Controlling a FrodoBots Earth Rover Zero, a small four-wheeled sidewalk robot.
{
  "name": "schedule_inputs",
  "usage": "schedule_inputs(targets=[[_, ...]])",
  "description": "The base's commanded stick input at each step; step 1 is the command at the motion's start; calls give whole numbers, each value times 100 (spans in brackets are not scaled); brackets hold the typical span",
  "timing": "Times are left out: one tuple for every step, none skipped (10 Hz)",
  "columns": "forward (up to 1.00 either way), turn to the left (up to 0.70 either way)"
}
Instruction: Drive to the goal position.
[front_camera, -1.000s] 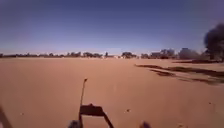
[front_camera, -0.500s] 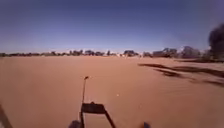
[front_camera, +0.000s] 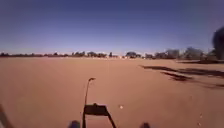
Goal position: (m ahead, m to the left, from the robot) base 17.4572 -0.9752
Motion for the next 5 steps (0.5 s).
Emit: schedule_inputs(targets=[[70,0],[70,0],[70,0],[70,0],[70,0]])
